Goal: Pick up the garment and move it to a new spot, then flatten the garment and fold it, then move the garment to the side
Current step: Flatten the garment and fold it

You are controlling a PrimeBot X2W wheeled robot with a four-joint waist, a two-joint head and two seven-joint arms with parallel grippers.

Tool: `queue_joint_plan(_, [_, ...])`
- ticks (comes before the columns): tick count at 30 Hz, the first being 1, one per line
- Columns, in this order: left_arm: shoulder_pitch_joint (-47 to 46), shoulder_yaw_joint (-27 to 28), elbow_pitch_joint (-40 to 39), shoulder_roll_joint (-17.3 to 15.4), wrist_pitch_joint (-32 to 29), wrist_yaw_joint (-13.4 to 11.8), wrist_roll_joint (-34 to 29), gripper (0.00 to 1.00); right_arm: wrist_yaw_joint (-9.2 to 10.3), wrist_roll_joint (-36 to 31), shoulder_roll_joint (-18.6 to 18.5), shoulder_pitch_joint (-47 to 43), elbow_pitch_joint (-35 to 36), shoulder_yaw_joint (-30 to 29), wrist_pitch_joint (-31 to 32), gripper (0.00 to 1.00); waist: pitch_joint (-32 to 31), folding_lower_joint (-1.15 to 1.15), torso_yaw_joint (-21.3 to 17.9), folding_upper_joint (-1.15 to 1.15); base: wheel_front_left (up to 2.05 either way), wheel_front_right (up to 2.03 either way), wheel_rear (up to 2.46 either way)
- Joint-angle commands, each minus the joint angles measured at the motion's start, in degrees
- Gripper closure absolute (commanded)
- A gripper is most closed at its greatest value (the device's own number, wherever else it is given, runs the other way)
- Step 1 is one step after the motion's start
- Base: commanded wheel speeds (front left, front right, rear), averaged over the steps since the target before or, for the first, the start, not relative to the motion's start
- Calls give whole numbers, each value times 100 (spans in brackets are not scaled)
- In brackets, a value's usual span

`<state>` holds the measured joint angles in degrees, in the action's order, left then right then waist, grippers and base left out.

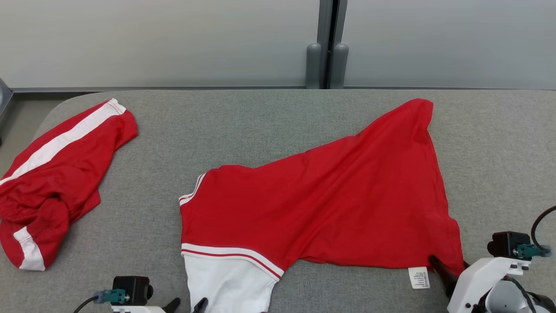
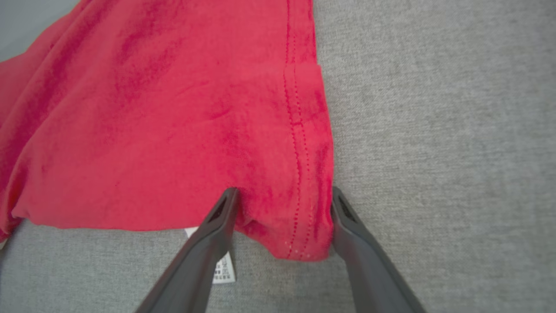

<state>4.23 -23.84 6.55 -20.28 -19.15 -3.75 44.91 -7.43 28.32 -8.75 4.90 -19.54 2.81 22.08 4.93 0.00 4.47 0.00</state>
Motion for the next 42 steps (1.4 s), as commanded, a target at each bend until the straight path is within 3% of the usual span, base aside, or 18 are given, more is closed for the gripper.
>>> queue_joint_plan(1, [-66,29,-60,-38,-9,-32,-18,0,-12,28,-28,29,-45,16,-33,0,3,0,4,0,0,0,0])
queue_joint_plan(12, [63,-161,-194,-17,-339,-78,106,0,-12,92,-27,89,-166,125,-118,0,23,0,-18,0,0,0,0])
queue_joint_plan(13, [47,-159,-166,-19,-333,-79,99,0,-12,109,-33,95,-168,147,-129,10,23,0,-19,0,0,0,0])
queue_joint_plan(14, [33,-157,-144,-24,-322,-75,93,15,-13,118,-40,100,-152,181,-143,34,26,0,-19,0,0,0,0])
queue_joint_plan(15, [12,-147,-124,-32,-301,-74,78,50,-13,133,-49,107,-126,216,-182,56,29,0,-19,0,0,0,0])
queue_joint_plan(17, [-31,-127,-92,-51,-223,-53,32,100,-13,161,-89,122,-87,265,-254,100,34,0,-18,0,0,0,0])
queue_joint_plan(24, [-73,68,-120,-35,113,115,179,100,-12,274,-255,157,138,350,-556,100,0,0,-10,0,0,0,0])
queue_joint_plan(31, [-155,316,-711,-175,410,242,239,100,-12,417,-403,167,695,273,-936,100,-12,0,-34,0,0,0,0])
queue_joint_plan(37, [-860,630,-917,-504,666,290,-123,100,-12,621,-536,724,989,454,-1153,100,204,0,-134,0,0,0,0])
queue_joint_plan(42, [-1875,670,-664,-650,589,552,-260,100,-12,817,-655,1581,921,697,-1206,100,609,0,-196,0,0,0,0])
